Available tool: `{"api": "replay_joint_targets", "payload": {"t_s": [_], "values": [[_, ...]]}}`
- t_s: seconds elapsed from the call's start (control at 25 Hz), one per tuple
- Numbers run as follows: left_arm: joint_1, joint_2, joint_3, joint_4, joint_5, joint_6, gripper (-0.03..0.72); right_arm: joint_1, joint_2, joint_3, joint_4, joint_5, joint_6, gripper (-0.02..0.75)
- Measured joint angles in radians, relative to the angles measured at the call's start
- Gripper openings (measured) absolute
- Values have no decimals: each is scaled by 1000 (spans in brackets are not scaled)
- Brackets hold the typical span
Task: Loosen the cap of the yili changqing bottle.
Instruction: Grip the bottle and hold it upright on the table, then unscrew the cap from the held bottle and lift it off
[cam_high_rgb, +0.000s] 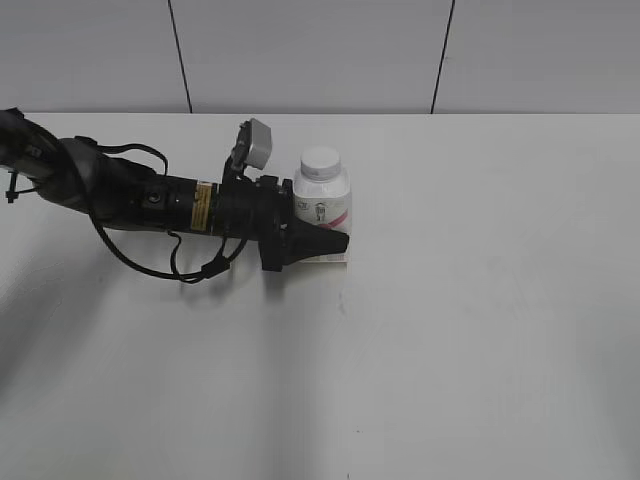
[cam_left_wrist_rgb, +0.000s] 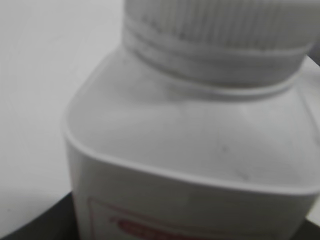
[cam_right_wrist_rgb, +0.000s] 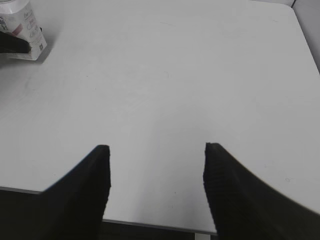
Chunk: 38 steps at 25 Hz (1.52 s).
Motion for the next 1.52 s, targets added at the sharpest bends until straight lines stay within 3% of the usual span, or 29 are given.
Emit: {"api": "replay_joint_targets", "payload": {"t_s": [0.44, 1.52], "values": [[-103, -3, 0, -34, 57, 31, 430, 0, 0, 0, 0, 0, 0, 473], [-78, 26, 0, -47, 61, 42, 429, 0, 0, 0, 0, 0, 0, 473]]}}
